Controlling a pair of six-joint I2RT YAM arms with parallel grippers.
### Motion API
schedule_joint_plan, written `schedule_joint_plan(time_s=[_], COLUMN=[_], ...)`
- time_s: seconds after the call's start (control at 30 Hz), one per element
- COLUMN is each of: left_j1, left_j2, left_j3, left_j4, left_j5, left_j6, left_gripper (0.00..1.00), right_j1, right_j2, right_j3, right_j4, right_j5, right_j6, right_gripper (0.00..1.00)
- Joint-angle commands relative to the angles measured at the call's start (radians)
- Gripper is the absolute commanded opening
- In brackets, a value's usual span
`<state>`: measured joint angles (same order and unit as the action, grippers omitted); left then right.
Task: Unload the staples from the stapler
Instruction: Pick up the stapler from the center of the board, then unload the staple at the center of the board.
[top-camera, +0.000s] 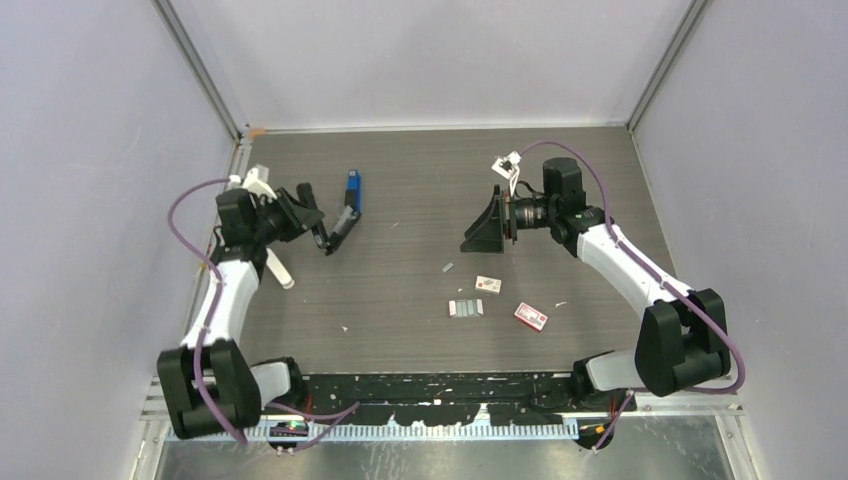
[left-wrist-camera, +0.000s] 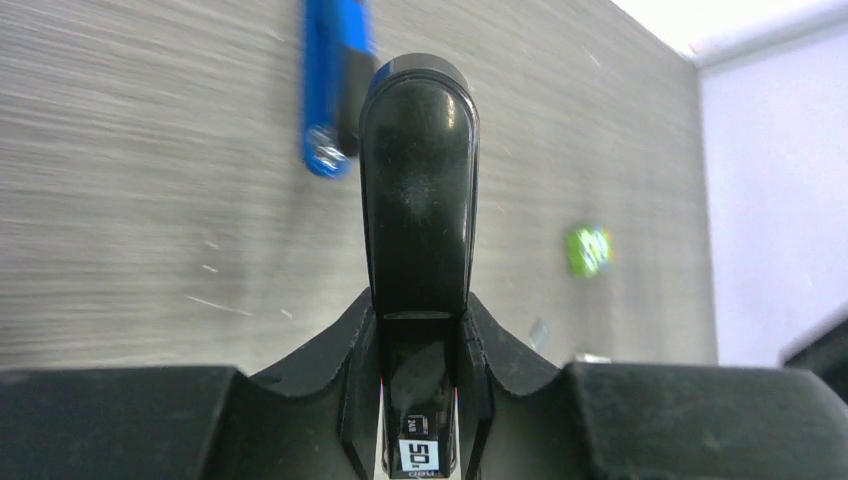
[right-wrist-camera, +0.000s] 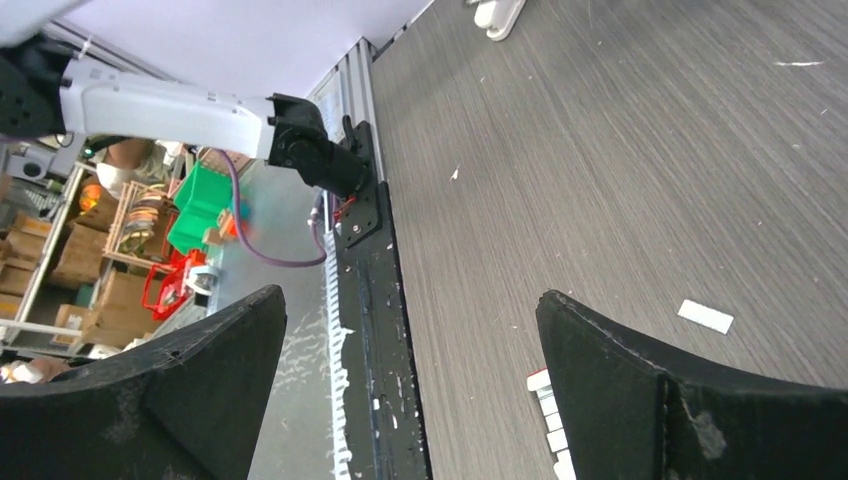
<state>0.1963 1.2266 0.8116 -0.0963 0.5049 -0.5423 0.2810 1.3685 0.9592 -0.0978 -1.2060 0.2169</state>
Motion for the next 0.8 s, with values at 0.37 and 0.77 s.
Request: schedule_joint_plan(time_s=[0.37,0.77], left_j1=[-0.269,-0.307], left_j2=[-0.548,-0.609], left_j3=[-0.157,-0.193], left_j4=[-0.125,-0.252], left_j5=[0.296,0.353], left_j6=[0.148,-0.103], left_gripper=[0.00,0.00], right_j1=[0.293,0.594], right_j2=[-0.138,-0.042], right_j3=[-0.046,-0.097], right_j4=[-0.124,-0.058], right_j5=[0.542,0.934], right_j6=[-0.589,-1.044], right_gripper=[0.82,1.00])
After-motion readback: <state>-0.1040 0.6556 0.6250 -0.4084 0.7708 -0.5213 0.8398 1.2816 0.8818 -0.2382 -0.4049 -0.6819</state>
